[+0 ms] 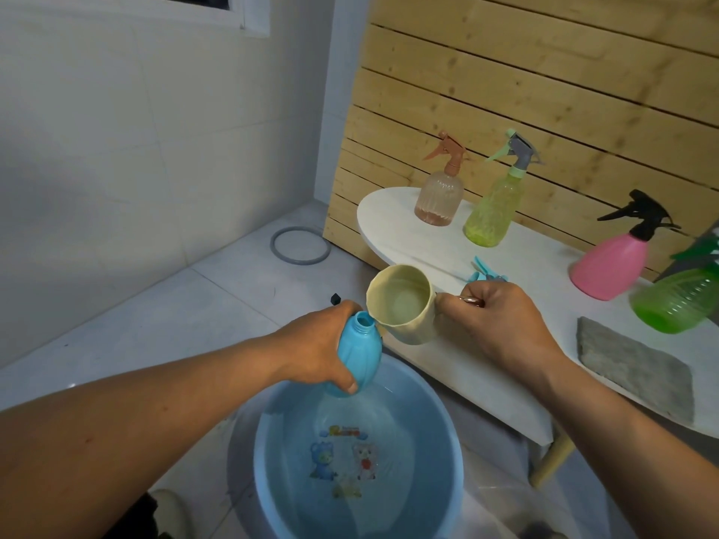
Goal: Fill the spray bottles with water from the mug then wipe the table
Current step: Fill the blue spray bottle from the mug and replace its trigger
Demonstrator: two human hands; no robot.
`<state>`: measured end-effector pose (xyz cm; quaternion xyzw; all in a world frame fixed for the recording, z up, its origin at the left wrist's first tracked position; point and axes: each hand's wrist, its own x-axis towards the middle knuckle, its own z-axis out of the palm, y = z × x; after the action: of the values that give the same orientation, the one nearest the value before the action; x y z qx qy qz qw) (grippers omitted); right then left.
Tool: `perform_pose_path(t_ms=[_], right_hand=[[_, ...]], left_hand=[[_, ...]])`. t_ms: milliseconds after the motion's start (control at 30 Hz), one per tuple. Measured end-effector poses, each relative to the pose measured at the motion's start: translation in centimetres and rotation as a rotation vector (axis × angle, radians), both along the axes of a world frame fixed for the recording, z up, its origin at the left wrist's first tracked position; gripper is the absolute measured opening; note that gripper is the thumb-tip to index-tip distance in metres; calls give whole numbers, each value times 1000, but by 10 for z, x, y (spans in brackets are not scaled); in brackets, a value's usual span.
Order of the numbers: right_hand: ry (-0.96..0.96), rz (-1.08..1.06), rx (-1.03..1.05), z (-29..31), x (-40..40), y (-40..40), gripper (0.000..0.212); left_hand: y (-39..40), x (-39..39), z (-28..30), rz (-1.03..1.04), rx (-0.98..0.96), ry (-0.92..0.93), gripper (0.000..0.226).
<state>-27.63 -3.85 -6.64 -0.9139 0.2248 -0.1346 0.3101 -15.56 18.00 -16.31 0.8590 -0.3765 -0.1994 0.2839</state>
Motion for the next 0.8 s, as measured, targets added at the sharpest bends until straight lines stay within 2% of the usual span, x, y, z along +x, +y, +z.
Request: perform_pose_path(t_ms=[800], right_hand=[[-8, -3, -87, 8, -7, 13, 44]], left_hand=[[0, -5, 1, 5, 17, -8, 98]])
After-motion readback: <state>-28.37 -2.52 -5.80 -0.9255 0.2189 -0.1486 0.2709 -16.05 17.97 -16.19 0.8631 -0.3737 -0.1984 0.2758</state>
